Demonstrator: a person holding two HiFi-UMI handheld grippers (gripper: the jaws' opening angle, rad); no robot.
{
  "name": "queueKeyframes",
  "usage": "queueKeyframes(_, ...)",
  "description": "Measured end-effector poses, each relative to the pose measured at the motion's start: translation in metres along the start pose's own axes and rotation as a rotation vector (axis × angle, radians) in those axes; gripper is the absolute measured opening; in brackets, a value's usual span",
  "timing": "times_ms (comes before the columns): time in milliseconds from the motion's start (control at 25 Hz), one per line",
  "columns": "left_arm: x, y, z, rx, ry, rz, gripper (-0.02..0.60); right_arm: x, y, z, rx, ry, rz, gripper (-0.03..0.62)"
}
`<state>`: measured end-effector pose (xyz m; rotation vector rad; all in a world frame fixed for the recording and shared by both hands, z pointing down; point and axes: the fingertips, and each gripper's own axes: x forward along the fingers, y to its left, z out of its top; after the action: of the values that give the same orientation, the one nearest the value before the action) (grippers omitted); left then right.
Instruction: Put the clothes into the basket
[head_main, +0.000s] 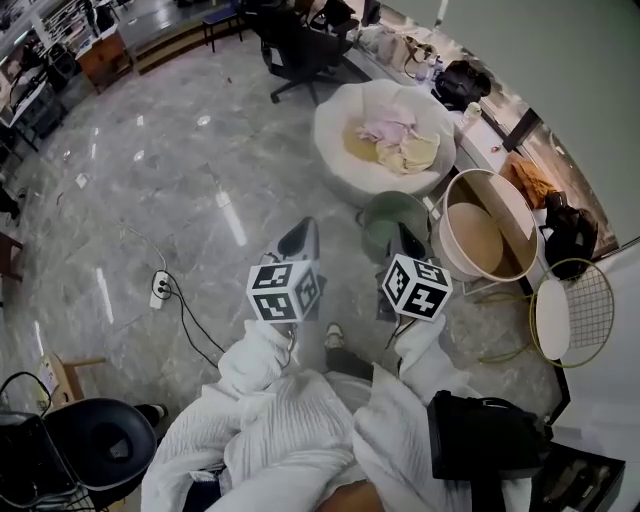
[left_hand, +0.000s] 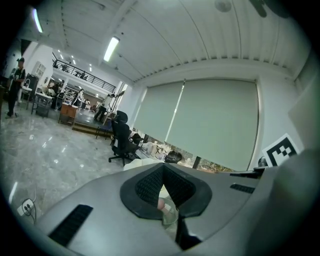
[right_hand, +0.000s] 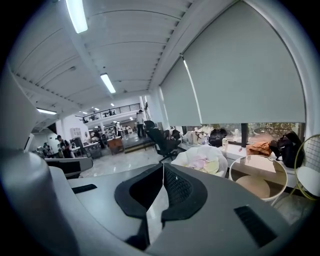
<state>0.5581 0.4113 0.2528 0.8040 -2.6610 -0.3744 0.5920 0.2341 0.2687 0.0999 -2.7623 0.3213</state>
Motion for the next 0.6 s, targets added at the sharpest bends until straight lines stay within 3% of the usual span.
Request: queueKeyframes(600, 0.147, 0.001, 0.029, -0.003, 0.023, -0.007, 0.006, 0.122, -0.074, 0.044, 0.019, 0.046, -0.015, 0.025)
